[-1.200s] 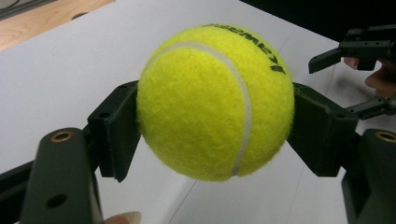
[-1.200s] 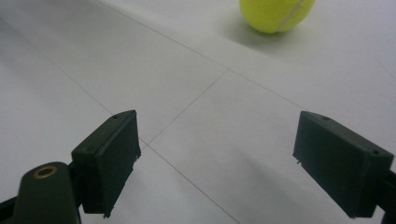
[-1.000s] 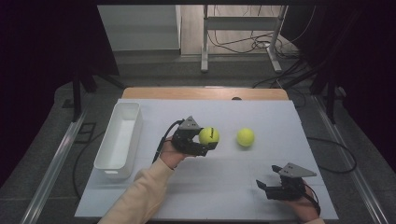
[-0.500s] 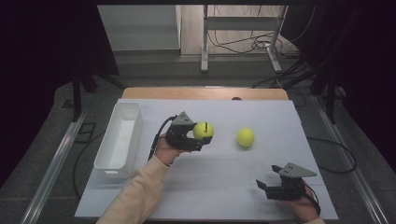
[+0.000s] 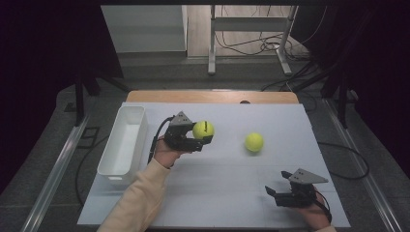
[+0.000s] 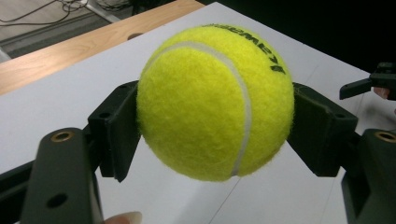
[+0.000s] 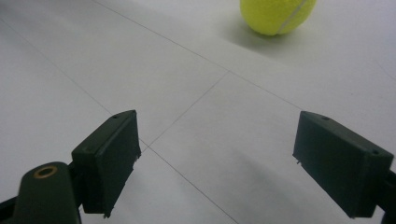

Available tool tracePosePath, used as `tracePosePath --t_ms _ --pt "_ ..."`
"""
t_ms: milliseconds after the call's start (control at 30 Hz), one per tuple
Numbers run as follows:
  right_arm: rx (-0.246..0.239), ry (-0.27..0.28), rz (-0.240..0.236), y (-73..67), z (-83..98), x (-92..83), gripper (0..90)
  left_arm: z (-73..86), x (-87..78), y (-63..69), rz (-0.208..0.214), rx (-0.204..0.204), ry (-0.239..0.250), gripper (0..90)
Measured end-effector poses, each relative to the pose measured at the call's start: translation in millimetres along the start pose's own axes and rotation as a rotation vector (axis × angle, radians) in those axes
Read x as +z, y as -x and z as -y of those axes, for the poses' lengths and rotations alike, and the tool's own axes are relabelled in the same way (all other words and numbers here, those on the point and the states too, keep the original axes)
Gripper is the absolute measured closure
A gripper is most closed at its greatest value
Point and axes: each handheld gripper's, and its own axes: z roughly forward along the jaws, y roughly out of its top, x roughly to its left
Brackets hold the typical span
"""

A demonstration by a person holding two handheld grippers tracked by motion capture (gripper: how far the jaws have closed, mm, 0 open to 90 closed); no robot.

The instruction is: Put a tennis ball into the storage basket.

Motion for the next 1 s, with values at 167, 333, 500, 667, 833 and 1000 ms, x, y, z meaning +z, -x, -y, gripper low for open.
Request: tracePosePath --t_ms 167,333,500,667,833,1000 --pt "0.0 0.0 -0.001 0.0 0.0 0.0 15.1 -0.9 -5.3 -4.0 -0.015 -0.011 0.013 25.7" --pt "-0.001 -0.001 0.0 -0.1 -0.1 -0.3 15.2 -1.2 -13.9 -10.7 -0.037 -0.024 0.027 25.7" --pt "-0.001 -0.002 0.0 -0.2 -0.2 -0.3 15.2 -2.4 -23.3 -17.9 -0.058 -0.038 0.047 25.7" --pt "0.0 -0.003 0.0 -0.3 -0.2 -0.1 15.1 -2.9 -32.0 -24.4 -0.078 -0.053 0.064 25.7" --pt "0.0 -0.002 0.0 -0.3 -0.2 -0.2 15.2 -2.9 -38.0 -29.0 -0.093 -0.063 0.076 25.7" --pt "0.0 -0.001 0.001 -0.2 -0.2 -0.3 15.2 -2.5 -43.1 -33.9 -0.108 -0.074 0.079 25.7"
